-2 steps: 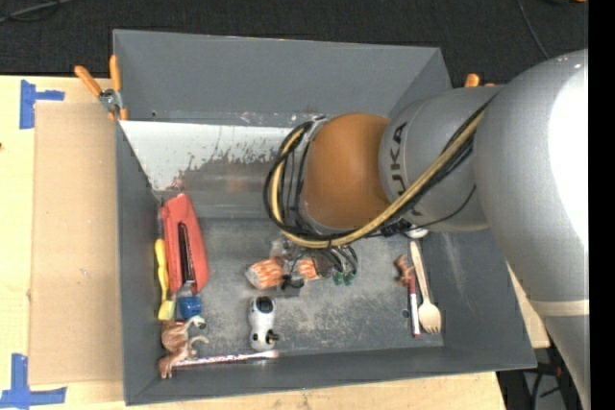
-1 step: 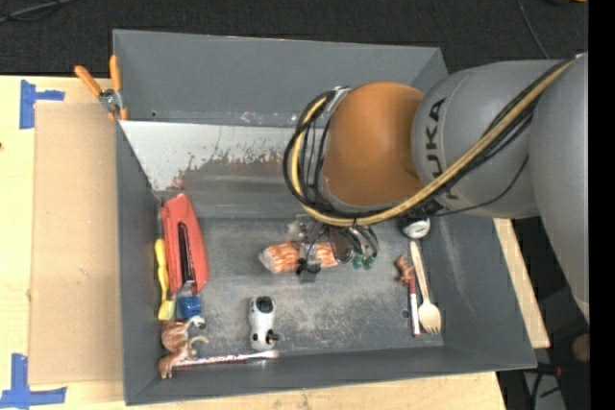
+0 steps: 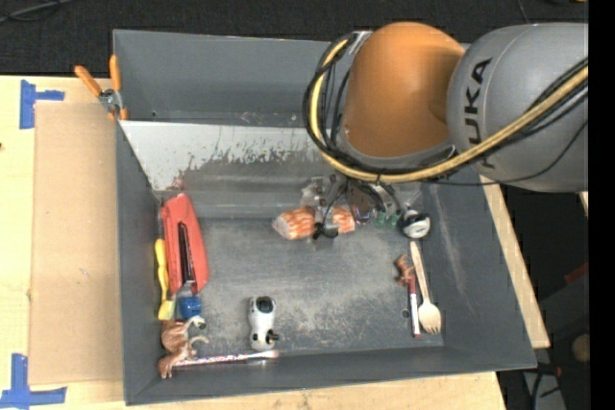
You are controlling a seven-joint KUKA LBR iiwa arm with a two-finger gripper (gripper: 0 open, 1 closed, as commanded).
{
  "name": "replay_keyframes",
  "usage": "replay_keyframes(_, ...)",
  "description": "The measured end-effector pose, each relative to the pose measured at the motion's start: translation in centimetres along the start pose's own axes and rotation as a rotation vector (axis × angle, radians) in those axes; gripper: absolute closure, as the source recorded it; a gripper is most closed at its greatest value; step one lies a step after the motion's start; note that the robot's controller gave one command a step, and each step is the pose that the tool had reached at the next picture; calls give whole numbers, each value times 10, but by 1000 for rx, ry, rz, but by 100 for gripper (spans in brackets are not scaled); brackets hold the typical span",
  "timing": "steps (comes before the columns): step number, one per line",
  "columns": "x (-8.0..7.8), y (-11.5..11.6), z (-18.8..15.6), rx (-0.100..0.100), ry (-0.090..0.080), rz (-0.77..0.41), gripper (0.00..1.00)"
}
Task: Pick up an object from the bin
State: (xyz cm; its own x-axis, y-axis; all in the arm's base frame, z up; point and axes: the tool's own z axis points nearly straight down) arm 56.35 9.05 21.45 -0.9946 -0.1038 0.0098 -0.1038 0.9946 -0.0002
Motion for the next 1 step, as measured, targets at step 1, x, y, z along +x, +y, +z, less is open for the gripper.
replay_keyframes(1,0,0,1,0,1,1,100)
